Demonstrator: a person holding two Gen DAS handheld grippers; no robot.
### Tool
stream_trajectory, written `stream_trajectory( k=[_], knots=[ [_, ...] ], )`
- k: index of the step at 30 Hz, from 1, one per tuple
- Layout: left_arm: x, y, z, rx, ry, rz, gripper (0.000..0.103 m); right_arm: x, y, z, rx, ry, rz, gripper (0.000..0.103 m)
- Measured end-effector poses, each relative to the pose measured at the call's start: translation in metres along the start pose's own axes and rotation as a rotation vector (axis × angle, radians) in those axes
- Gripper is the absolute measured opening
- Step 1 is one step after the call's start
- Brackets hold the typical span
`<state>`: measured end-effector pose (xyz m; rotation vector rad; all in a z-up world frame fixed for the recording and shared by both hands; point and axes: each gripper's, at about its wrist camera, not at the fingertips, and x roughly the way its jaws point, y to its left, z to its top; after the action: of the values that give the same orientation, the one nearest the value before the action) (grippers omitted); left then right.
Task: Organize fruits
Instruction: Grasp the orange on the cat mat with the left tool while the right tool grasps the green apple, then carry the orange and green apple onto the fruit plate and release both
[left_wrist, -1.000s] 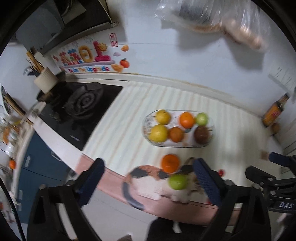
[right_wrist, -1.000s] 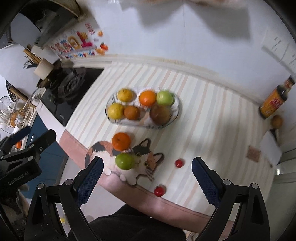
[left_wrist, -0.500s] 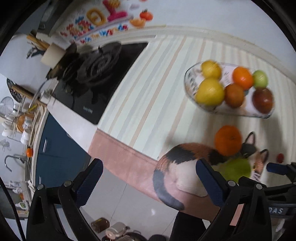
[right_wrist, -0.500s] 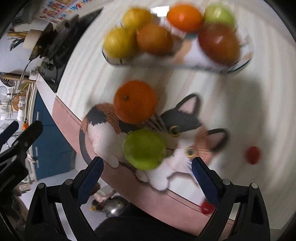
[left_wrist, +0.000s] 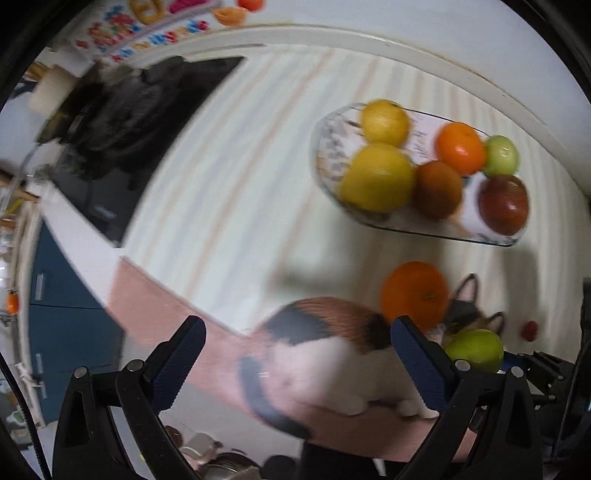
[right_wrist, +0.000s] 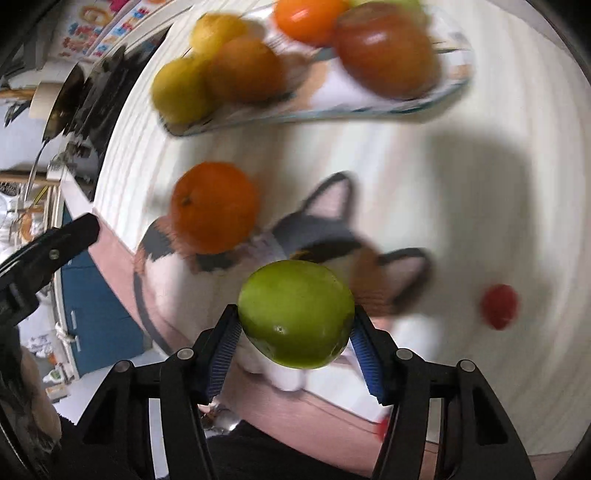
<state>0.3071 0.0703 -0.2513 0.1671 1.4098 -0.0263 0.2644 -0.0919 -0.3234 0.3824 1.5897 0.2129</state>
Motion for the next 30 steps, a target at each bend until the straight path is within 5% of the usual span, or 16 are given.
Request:
stream_trajectory(
  k=[11,18,24,30],
  knots=[
    [0.047,-0.073,0.018,0.142,0.100,-0.169,0.099,-0.005,-0.043,0.013,0.064,-0.040,-0.004,0.062],
    [0.059,-0.083,0.023,0.157,0.084,-0.145,0.062,-0.009,-0.059,0.014,0.074,-0.045,0.032,0.063],
    [0.058,-0.066,0.021,0.116,0.086,-0.183,0.061,-0.025,-0.070,0.013,0.086,-0.057,0.048,0.069],
    [0.054,-0.058,0.007,0.101,0.084,-0.177,0.061,-0.028,-0.066,0.014,0.043,-0.053,0.003,0.064]
  ],
)
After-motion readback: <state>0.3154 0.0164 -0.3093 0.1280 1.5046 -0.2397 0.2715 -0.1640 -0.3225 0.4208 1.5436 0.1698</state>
